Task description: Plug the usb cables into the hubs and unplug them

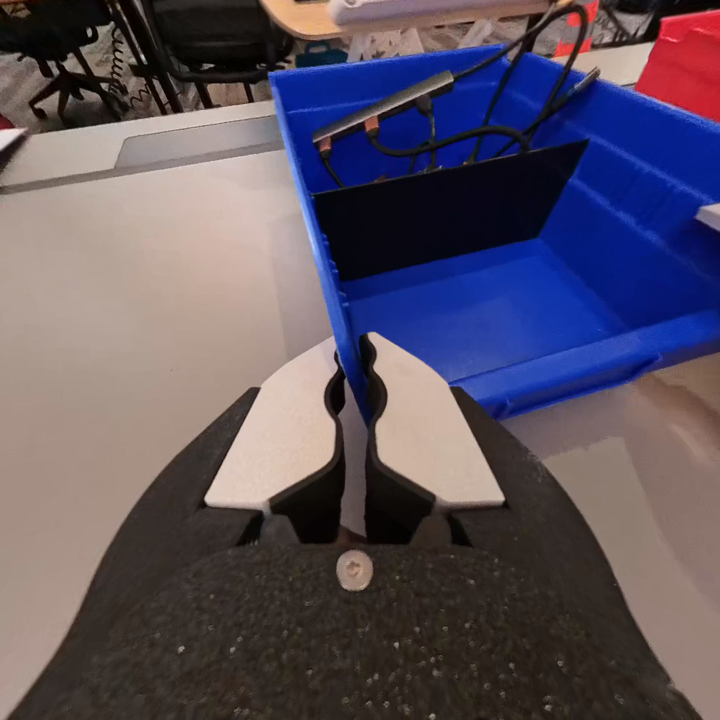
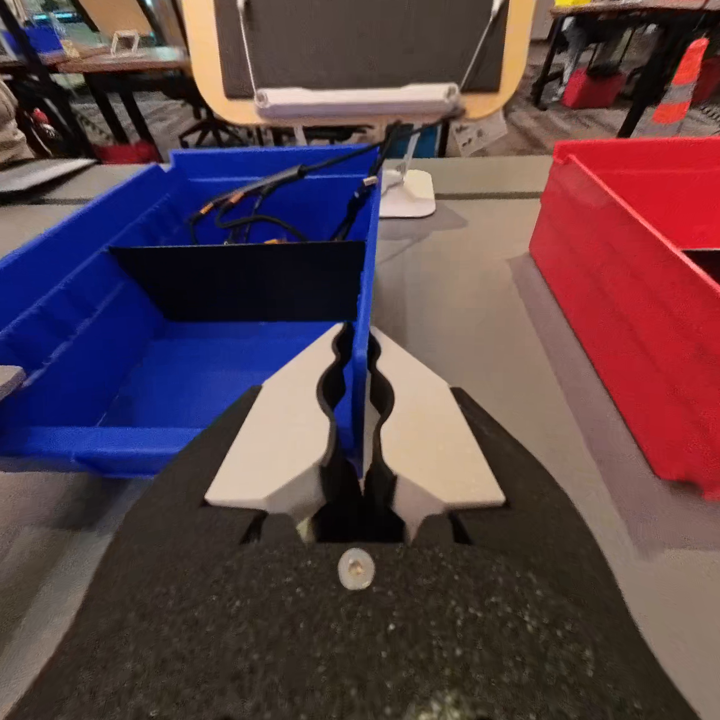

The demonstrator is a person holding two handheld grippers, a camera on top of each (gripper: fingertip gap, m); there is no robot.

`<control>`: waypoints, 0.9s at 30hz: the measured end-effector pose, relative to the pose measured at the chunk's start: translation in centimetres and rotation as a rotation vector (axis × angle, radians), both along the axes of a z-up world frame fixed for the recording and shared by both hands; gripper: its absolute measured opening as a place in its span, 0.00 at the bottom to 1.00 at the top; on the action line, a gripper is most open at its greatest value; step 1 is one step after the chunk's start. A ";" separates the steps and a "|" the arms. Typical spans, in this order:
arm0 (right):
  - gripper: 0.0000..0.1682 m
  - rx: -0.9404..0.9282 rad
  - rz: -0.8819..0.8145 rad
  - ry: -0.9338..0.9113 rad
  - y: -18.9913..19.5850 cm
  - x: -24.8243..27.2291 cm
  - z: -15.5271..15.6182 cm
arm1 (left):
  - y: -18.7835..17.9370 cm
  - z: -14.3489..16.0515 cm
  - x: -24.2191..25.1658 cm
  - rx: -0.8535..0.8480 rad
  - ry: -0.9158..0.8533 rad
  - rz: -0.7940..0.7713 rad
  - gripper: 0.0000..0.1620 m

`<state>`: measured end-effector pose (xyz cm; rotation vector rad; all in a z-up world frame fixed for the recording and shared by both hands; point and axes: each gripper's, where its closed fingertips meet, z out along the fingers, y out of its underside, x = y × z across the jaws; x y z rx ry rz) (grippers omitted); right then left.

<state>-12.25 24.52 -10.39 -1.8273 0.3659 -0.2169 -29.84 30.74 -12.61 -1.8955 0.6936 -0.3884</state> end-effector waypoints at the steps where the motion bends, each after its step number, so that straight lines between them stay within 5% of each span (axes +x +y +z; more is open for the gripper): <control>1: 0.02 0.033 -0.013 -0.018 0.2 -1.3 0.8 | 0.3 0.2 -1.1 -0.010 -0.005 0.001 0.03; 6: 0.03 0.128 0.062 -0.051 3.2 -9.5 3.0 | 3.4 2.3 -9.0 0.007 -0.046 0.062 0.02; 13: 0.03 0.066 0.173 -0.068 7.9 -18.6 0.6 | 8.1 2.6 -18.7 0.076 0.012 0.095 0.02; 21: 0.08 0.043 0.373 0.018 10.1 -21.0 -1.0 | 10.0 -0.6 -21.2 -0.033 -0.016 0.188 0.02; 27: 0.16 0.053 0.740 -0.079 5.4 -20.4 0.7 | 10.2 -0.2 -21.8 -0.020 -0.029 0.254 0.08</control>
